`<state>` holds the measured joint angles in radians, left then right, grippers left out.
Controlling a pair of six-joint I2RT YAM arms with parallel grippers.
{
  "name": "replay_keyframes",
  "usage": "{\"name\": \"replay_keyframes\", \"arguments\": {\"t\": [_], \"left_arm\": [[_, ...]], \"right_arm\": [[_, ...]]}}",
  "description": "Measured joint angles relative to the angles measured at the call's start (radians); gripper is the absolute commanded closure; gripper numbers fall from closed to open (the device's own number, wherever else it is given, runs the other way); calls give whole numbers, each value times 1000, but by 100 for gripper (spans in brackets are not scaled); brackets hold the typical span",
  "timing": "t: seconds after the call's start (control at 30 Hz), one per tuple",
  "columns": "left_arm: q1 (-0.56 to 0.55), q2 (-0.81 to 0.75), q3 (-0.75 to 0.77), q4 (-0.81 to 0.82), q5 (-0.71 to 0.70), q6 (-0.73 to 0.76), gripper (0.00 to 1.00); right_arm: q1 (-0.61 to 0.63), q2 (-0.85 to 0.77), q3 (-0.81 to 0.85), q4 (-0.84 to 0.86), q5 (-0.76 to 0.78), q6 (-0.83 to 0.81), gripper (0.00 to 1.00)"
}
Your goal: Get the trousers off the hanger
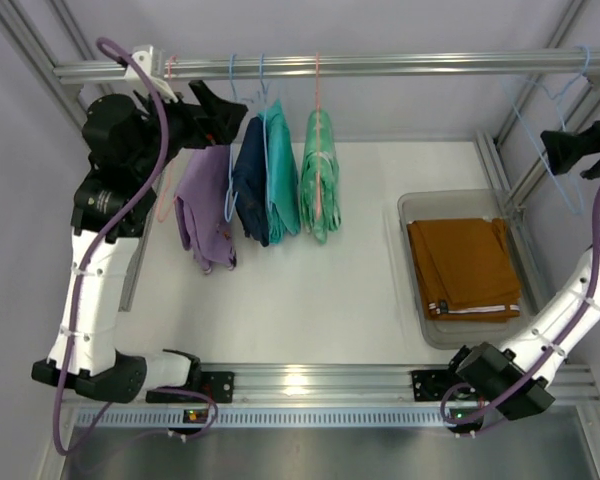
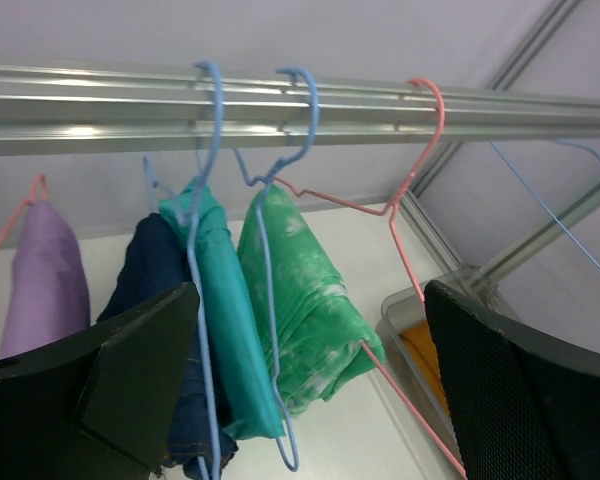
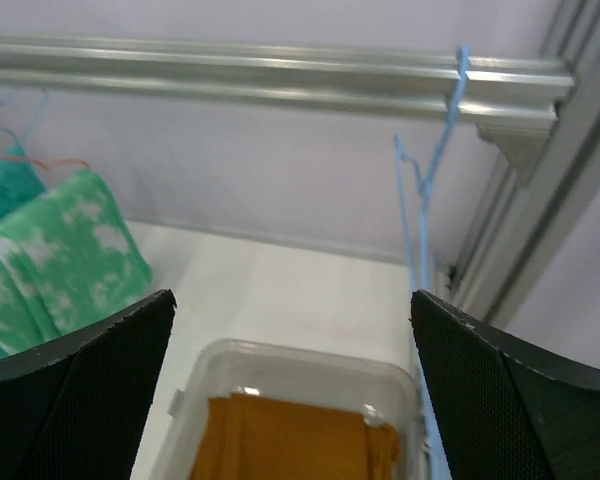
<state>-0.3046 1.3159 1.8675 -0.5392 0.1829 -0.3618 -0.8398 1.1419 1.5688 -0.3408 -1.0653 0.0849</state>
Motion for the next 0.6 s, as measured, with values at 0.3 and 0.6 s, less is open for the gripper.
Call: {"name": "replay_keyframes", "arguments": {"t": [0.3, 0.6], "left_arm": [[110, -96, -32, -18, 5, -15, 1], [164, -190, -118, -68, -54, 5, 1]], "right_arm": [[579, 60, 146, -34, 124, 146, 1], [1084, 48, -266, 259, 353, 514, 16]]}}
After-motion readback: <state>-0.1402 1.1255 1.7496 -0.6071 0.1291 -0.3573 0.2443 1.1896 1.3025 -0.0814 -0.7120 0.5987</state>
